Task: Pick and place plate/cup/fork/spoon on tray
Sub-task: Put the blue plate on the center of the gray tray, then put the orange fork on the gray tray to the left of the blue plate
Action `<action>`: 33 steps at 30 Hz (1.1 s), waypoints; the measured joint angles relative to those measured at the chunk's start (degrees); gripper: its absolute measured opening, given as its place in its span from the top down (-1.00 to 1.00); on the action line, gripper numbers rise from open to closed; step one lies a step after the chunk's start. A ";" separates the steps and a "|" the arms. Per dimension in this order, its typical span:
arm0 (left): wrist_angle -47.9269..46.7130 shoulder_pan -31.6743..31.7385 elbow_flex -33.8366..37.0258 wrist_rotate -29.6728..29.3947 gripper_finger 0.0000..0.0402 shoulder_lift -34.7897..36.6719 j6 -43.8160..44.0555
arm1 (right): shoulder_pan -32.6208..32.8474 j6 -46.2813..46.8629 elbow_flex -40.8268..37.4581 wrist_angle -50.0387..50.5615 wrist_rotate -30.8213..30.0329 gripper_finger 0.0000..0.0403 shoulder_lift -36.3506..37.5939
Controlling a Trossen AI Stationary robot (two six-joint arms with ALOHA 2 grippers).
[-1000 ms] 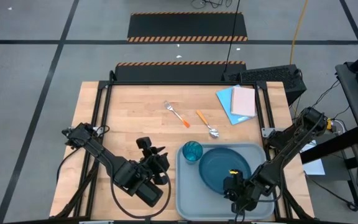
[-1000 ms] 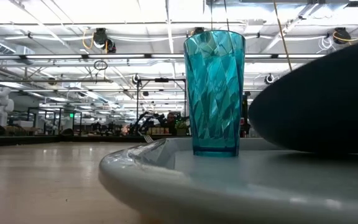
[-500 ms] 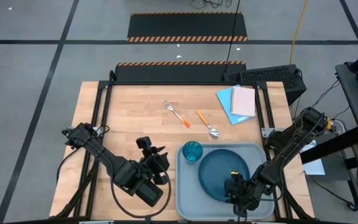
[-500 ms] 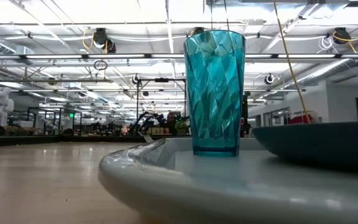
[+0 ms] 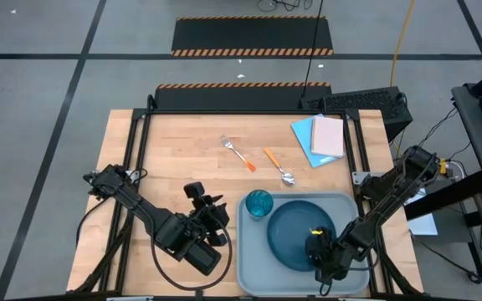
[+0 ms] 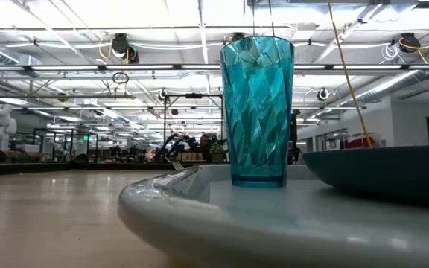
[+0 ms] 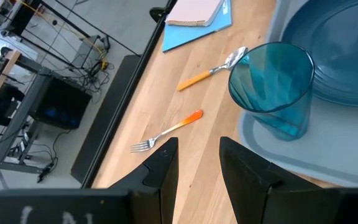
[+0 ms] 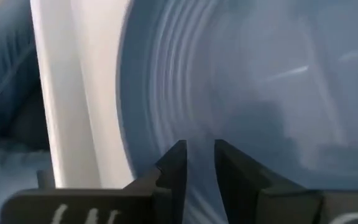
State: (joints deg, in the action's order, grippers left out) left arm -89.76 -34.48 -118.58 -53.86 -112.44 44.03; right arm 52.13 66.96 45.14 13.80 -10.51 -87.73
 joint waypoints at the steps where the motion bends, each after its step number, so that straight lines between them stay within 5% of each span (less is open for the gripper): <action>1: 0.01 0.00 0.00 -0.01 0.40 0.00 0.00 | 0.33 0.52 -0.63 -1.08 0.56 0.67 -0.05; 25: 0.04 1.08 0.02 -0.01 0.40 0.00 -0.09 | 2.74 1.33 -1.63 -9.18 4.90 0.79 0.51; 33: 0.09 2.42 0.02 -0.18 0.40 0.00 -0.79 | 0.66 -4.27 -1.54 -6.06 3.02 0.79 8.80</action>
State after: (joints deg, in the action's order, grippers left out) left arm -89.67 -32.06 -118.56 -54.04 -112.44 43.24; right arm 52.79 62.69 43.60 7.74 -7.48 -78.93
